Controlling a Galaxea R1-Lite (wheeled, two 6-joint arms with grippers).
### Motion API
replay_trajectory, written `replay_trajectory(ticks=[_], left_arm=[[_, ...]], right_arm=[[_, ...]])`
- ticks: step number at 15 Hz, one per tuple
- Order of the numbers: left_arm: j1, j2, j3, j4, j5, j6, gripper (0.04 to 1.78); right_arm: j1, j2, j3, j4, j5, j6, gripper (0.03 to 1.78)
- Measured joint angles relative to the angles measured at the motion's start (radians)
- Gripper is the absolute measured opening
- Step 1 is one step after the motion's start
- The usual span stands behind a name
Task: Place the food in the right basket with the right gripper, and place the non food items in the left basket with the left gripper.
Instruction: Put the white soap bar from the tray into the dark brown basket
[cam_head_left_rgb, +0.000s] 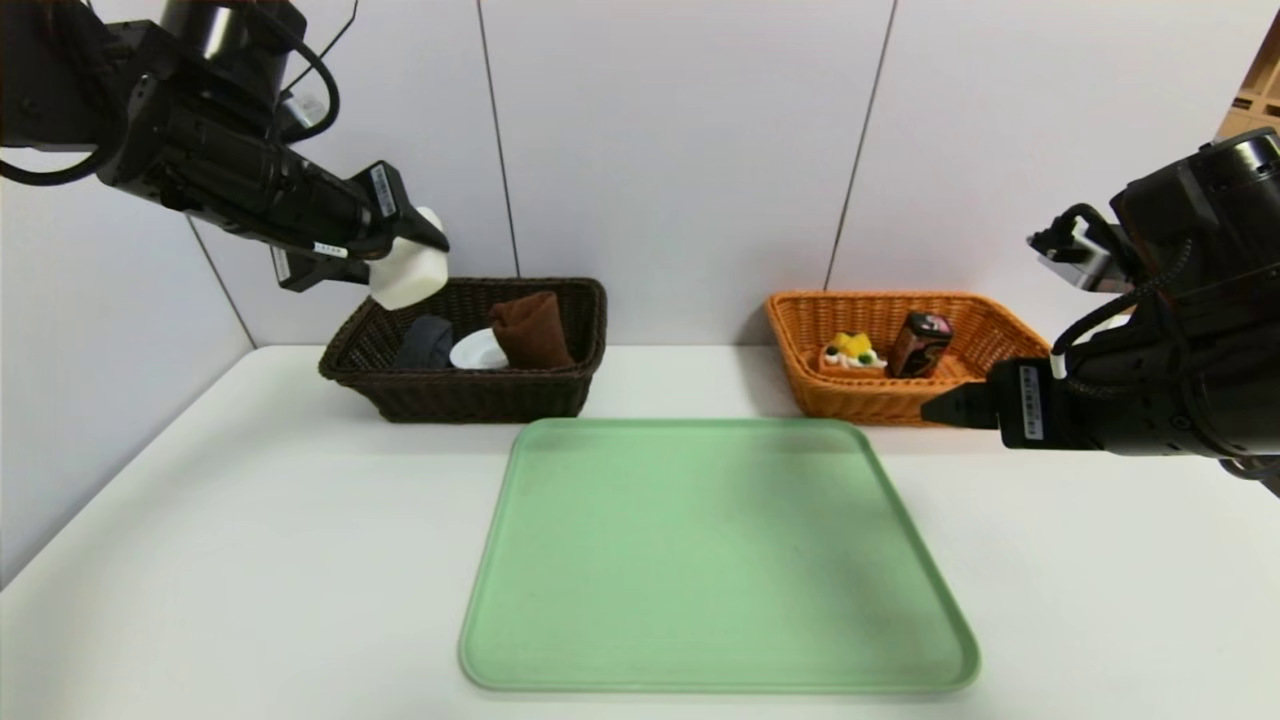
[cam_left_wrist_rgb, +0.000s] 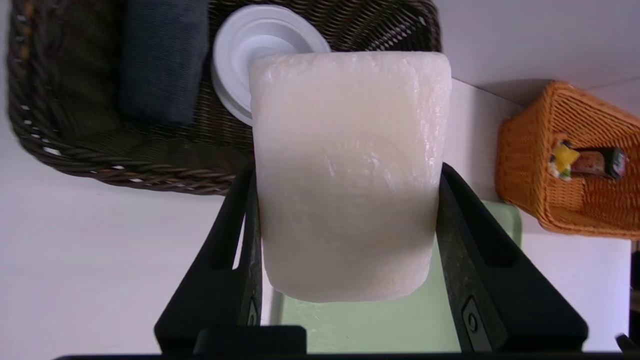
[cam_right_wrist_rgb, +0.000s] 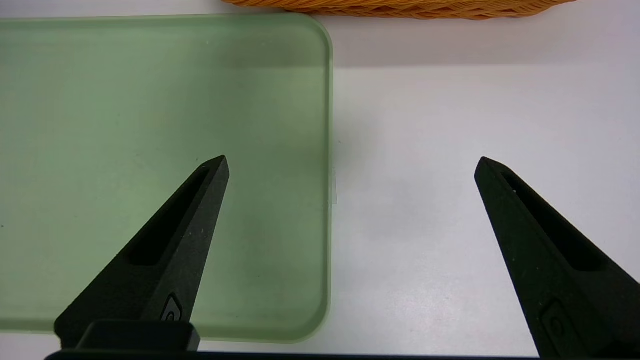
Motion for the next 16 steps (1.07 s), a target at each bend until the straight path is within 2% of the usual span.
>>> replay_trajectory(ticks=[4, 7, 16], left_arm=[[0.041, 0.087, 0.003, -0.008, 0.058, 0.066, 0.97], [0.046, 0.145, 0.003, -0.088, 0.087, 0.069, 0.97], [0.052, 0.238, 0.002, -0.184, 0.120, 0.119, 0.97]], right_arm=[[-0.001, -0.007, 0.010, -0.001, 0.000, 0.001, 1.70], [0.000, -0.012, 0.021, -0.001, 0.000, 0.001, 1.70], [0.000, -0.020, 0.034, -0.002, 0.004, 0.001, 1.70]])
